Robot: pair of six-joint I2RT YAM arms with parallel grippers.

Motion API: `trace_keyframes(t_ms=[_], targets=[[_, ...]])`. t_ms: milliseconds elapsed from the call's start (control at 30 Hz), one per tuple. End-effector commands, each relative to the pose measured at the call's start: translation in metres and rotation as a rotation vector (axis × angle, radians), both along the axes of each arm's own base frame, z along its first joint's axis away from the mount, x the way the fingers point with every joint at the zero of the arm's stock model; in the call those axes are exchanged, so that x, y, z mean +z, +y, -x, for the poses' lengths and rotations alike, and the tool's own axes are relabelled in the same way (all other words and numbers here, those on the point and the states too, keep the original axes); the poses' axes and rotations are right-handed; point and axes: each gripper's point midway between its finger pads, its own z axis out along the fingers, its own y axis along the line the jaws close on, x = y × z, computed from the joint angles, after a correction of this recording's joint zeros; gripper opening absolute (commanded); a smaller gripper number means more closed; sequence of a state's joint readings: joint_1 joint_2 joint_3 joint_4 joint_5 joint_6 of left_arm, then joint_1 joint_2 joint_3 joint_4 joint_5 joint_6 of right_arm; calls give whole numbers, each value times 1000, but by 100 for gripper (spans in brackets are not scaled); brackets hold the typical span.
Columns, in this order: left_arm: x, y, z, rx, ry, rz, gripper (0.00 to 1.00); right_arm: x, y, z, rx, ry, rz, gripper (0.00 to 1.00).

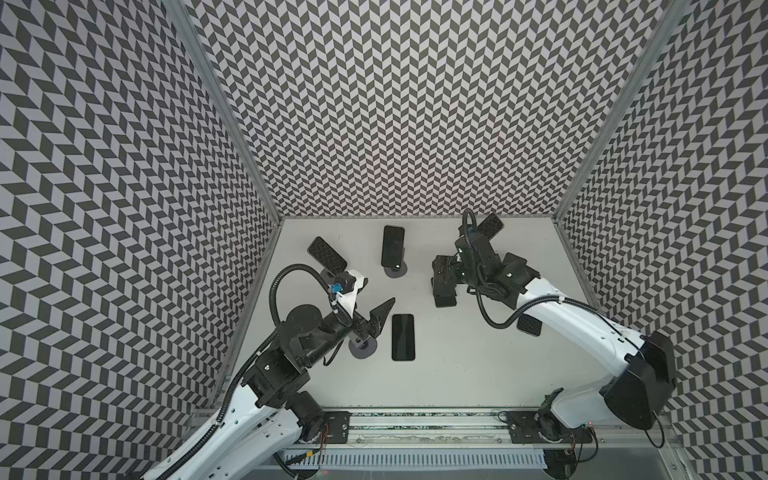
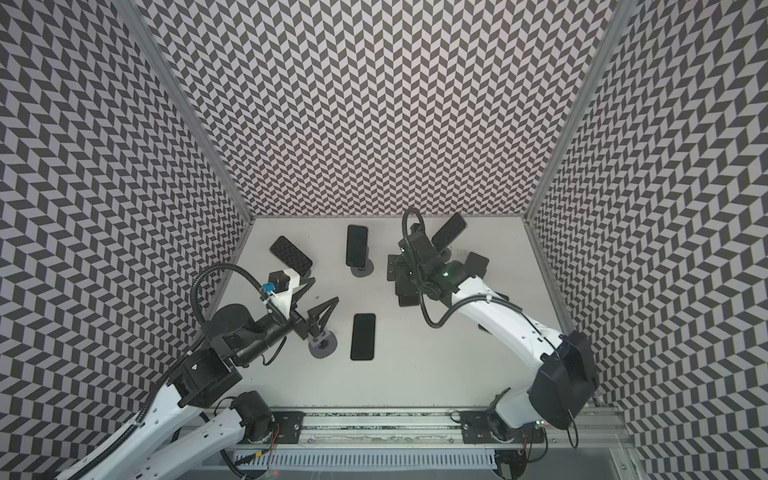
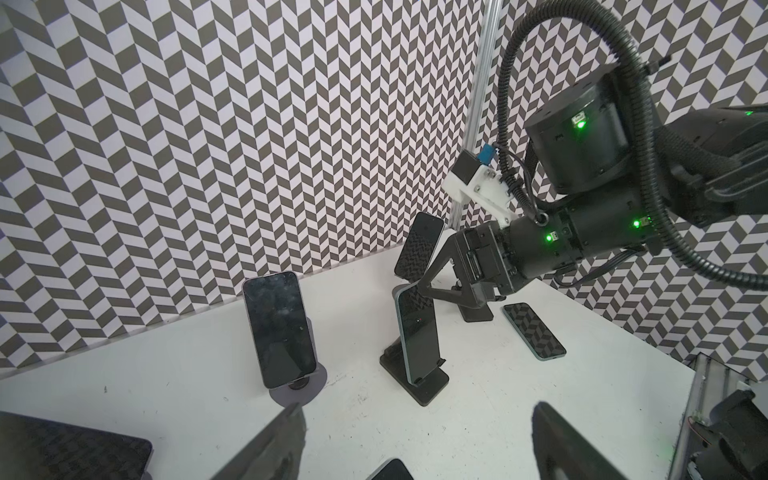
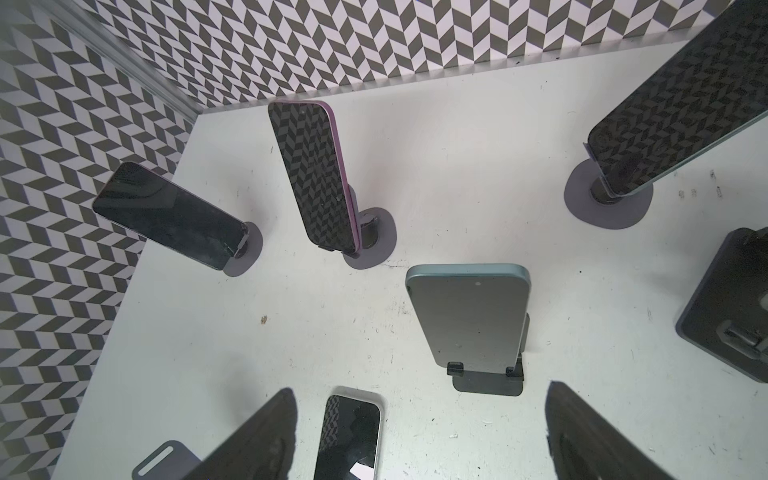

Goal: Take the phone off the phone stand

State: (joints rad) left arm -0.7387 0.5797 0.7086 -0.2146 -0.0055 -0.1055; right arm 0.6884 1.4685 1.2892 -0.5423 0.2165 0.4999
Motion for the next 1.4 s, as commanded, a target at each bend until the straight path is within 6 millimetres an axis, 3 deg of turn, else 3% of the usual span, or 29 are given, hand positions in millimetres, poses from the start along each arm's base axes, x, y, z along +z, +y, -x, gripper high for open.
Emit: trace_keyframes(t_ms=[0, 933, 1367], targets=[[-10, 6, 1, 20, 35, -8, 85, -2, 7, -6, -3, -32, -6, 91], [-24, -5, -6, 5, 108, 30, 85, -20, 13, -4, 32, -24, 13, 91], [-25, -12, -9, -7, 113, 31, 85, -14, 12, -3, 45, -48, 13, 91]])
